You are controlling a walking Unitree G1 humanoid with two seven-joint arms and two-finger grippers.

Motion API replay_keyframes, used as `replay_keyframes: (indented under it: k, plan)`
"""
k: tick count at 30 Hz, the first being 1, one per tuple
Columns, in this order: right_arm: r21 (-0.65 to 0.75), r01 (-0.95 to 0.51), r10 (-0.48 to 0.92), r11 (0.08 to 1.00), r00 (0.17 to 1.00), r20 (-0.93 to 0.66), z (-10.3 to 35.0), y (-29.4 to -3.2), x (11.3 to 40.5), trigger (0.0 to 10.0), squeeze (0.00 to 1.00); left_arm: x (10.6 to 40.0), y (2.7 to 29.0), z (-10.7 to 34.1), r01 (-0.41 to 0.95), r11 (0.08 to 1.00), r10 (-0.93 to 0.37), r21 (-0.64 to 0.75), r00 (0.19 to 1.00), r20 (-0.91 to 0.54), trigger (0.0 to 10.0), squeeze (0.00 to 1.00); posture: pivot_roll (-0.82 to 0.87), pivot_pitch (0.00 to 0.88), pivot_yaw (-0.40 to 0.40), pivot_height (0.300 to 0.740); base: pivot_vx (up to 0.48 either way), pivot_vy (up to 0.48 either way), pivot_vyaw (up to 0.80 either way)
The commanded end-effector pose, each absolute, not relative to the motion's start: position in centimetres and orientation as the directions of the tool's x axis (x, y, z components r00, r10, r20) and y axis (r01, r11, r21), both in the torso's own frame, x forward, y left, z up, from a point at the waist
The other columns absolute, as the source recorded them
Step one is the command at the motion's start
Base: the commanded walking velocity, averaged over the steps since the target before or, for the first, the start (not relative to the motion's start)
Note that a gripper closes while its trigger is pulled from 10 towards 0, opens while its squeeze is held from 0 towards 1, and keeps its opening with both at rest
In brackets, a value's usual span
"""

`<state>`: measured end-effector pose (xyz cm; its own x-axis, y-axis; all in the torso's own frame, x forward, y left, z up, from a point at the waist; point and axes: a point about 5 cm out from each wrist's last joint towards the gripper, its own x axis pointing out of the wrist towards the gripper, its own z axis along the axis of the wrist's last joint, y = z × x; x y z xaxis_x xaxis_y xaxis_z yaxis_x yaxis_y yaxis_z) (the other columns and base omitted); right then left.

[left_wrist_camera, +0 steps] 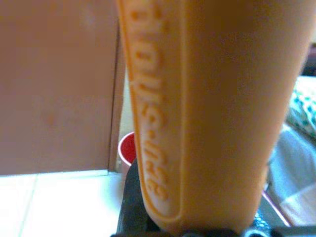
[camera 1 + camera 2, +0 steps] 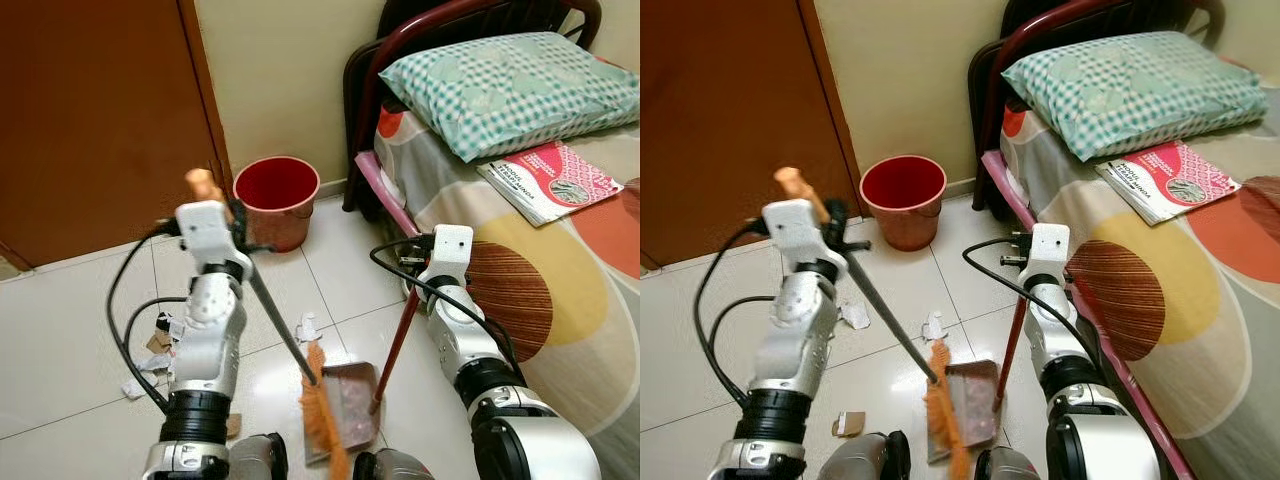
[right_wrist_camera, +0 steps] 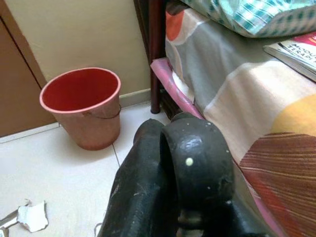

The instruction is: Sweep floor

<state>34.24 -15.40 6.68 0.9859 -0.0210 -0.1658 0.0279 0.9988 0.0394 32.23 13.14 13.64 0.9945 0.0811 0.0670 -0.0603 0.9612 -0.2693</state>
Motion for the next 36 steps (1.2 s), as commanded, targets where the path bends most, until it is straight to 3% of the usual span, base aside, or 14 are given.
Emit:
replay_keyframes:
  k: [1,10,36]
  plan:
    - [0.061,0.006,0.004,0.998,0.988,-0.153,6.9,-14.9,34.3,10.0,0.0,32.7,12.7,15.3,-0.053,0.924,0.098,-0.38,0.99,0.098,10.0,0.0,0.02,0.035,-0.012,0.74,0.0,0.0,0.0]
    - [0.077,-0.009,0.019,0.997,0.99,-0.141,7.0,-15.0,34.3,10.0,0.0,33.6,14.5,17.8,-0.097,0.891,0.173,-0.444,0.976,0.133,10.0,0.0,0.02,0.029,-0.013,0.74,0.0,0.0,0.0]
    - [0.029,0.031,-0.03,0.999,0.998,-0.054,9.0,-18.9,33.9,10.0,0.0,32.9,18.7,22.8,-0.148,0.984,0.174,-0.094,0.903,0.392,10.0,0.0,0.02,0.049,-0.014,0.74,0.0,0.0,0.0]
